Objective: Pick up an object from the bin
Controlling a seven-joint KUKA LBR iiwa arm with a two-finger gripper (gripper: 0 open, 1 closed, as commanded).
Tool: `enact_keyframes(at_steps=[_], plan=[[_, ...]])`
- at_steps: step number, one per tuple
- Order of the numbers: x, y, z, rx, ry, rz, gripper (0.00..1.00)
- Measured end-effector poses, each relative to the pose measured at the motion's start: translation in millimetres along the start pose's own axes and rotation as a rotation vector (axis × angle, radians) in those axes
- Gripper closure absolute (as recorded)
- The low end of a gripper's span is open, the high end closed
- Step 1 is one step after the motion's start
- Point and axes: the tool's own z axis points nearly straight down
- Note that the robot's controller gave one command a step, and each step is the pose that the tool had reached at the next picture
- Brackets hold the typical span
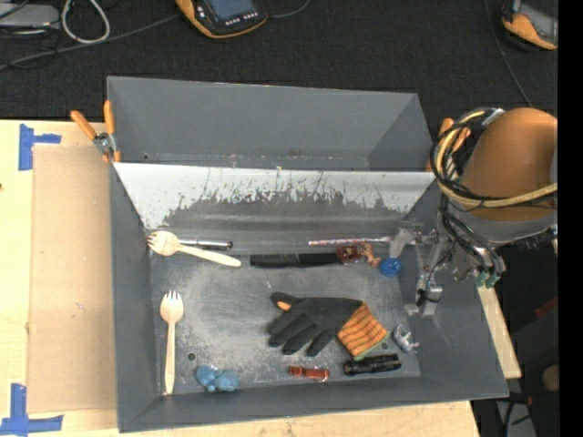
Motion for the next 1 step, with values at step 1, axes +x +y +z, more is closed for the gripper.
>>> enact_keyframes(at_steps=[1], plan=[[17.9,1.9,37.5,0.0,-0.004,-0.076,0.0]])
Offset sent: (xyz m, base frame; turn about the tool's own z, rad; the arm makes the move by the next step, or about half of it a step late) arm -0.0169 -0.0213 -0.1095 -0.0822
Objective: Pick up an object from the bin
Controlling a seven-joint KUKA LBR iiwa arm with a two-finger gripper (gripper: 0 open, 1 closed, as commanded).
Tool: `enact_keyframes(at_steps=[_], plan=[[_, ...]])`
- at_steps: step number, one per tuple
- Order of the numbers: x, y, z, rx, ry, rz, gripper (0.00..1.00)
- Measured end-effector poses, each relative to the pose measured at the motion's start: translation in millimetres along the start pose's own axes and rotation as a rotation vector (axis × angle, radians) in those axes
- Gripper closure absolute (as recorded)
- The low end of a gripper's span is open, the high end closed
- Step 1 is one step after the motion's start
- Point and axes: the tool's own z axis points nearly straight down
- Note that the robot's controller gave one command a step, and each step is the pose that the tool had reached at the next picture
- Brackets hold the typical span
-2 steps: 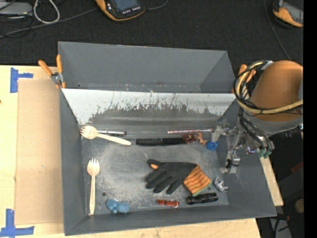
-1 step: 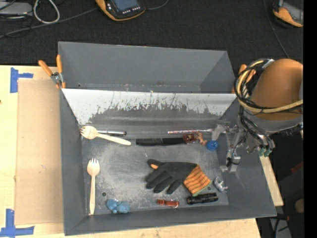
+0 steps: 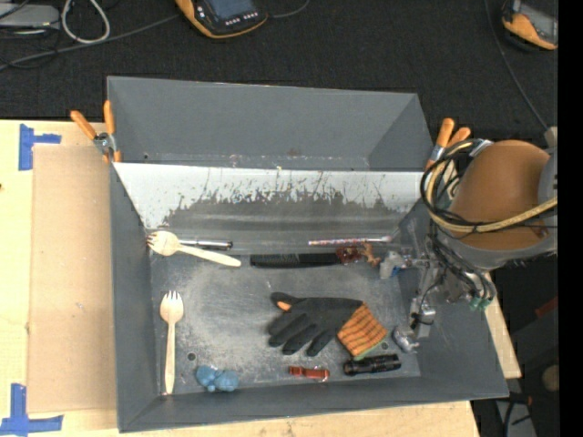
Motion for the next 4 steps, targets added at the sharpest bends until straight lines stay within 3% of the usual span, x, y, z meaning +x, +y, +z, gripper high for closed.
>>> enact_keyframes(at_steps=[1,2,3,4], plan=[[0.5,-21.0,72.5,0.0,-0.002,-0.005,0.0],[-7.9,24.5,71.0,-0.001,0.0,0.131,0.0],[-5.9,56.4,72.0,-0.002,0.003,0.077,0.0],[16.4,73.4,71.9,-0.002,-0.002,0.082,0.0]])
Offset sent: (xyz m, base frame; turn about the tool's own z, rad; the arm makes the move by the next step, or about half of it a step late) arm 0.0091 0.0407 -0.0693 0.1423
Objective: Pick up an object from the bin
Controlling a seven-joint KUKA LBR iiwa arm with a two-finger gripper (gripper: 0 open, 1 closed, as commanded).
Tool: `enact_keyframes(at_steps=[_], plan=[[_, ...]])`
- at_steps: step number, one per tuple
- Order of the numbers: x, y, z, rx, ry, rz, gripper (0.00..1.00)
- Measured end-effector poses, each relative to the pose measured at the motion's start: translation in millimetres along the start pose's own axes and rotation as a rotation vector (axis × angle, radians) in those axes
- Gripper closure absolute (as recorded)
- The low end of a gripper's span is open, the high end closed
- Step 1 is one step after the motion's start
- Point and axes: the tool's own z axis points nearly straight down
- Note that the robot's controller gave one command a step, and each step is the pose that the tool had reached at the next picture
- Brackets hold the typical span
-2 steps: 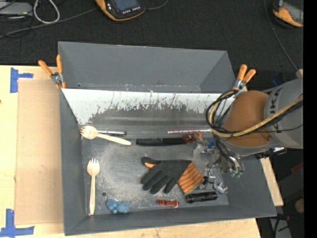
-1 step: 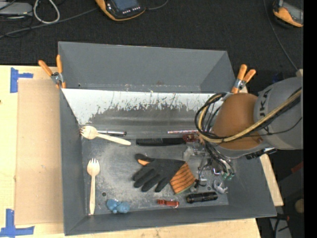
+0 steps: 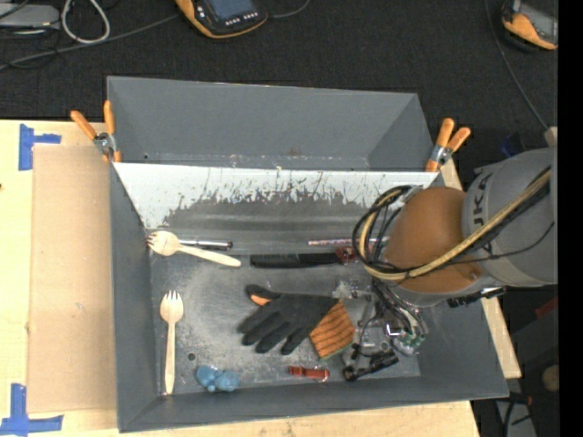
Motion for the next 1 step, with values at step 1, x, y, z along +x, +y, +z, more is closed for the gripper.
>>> enact_keyframes(at_steps=[1], plan=[[-0.7,9.5,-0.1,0.002,0.0,-0.052,0.0]])
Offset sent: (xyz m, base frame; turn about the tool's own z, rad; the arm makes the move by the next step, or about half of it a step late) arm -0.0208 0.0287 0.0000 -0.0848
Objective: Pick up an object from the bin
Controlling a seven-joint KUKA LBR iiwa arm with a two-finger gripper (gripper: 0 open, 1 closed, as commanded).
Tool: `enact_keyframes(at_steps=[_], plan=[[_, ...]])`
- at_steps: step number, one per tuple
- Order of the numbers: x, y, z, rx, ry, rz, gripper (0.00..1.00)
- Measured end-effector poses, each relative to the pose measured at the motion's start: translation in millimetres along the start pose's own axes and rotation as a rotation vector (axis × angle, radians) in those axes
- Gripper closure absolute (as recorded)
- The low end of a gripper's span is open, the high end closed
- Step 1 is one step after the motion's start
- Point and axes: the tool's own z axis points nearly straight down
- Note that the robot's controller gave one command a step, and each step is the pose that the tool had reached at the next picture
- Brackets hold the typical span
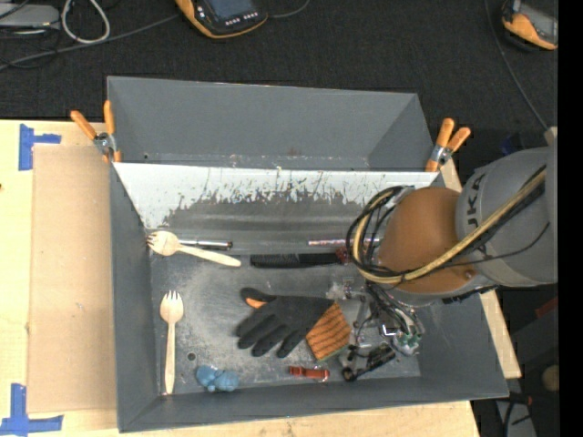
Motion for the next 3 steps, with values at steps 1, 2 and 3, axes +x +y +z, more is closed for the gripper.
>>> enact_keyframes(at_steps=[1,2,3], plan=[[17.3,19.6,-1.8,0.002,-0.012,-0.033,0.0],[25.7,26.8,-0.2,0.0,-0.004,-0.06,1.0],[24.2,24.9,-0.3,0.0,-0.004,-0.068,1.0]])
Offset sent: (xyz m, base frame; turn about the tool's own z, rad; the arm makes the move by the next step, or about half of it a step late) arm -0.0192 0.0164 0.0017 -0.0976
